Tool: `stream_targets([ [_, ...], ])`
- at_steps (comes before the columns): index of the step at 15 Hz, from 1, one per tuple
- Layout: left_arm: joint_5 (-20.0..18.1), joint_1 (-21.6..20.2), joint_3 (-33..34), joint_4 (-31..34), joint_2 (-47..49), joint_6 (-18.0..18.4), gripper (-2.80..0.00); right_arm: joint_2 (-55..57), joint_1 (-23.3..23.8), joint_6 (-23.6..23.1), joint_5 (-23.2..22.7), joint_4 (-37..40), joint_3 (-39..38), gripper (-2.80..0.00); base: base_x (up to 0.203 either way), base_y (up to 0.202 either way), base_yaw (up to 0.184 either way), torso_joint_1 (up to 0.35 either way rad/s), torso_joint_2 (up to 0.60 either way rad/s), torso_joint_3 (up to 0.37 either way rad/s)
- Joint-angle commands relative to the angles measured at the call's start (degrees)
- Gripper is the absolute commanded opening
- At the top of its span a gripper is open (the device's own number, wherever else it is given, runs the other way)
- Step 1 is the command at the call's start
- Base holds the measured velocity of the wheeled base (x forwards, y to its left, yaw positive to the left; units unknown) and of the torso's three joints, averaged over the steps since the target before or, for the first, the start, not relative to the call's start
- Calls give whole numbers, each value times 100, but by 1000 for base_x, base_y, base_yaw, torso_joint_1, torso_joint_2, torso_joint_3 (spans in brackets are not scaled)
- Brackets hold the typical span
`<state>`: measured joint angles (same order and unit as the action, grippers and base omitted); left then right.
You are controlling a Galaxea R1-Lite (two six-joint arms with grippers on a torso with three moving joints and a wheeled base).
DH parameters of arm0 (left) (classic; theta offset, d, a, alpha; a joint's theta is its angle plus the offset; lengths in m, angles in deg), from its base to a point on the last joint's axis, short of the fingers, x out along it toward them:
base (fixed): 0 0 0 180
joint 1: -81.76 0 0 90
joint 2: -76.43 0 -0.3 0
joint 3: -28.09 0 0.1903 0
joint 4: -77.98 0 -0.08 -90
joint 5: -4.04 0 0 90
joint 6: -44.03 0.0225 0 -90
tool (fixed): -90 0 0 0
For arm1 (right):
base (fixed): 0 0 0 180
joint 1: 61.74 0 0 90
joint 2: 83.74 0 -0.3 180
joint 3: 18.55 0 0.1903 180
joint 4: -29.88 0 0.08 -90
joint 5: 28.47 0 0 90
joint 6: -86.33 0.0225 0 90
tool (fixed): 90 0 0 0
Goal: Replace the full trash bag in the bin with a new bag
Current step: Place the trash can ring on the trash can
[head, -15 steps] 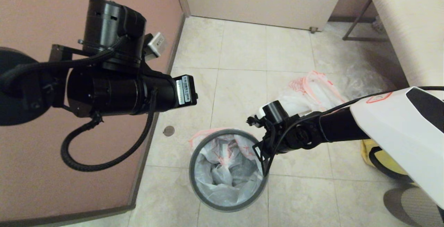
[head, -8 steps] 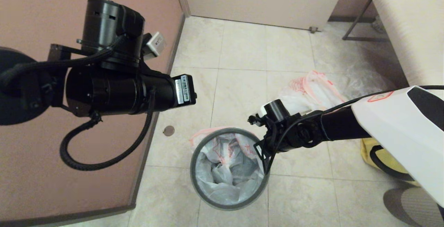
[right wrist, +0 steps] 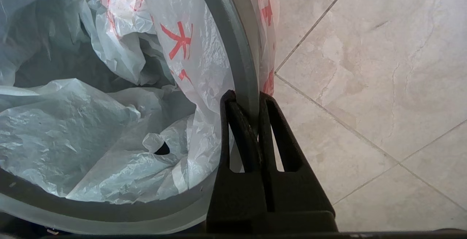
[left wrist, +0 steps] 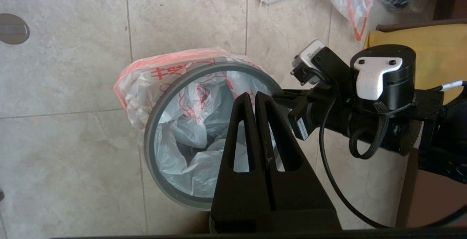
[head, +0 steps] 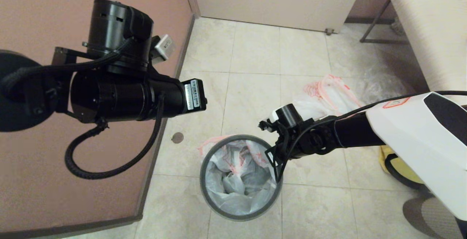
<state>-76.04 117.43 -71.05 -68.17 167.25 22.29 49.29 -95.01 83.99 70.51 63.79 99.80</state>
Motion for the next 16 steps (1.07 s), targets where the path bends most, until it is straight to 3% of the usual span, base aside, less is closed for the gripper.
stream_targets([
  [1,10,1,0,6,6,-15,-280,91,-21,-3,-2,-7,35,-280,0,0,0,0,0,0],
  [7,10,1,0,6,41,-15,-280,356,-31,-2,16,35,468,-280,0,0,0,0,0,0],
  [16,10,-3,0,6,50,-15,-280,290,-39,10,24,26,424,-280,0,0,0,0,0,0],
])
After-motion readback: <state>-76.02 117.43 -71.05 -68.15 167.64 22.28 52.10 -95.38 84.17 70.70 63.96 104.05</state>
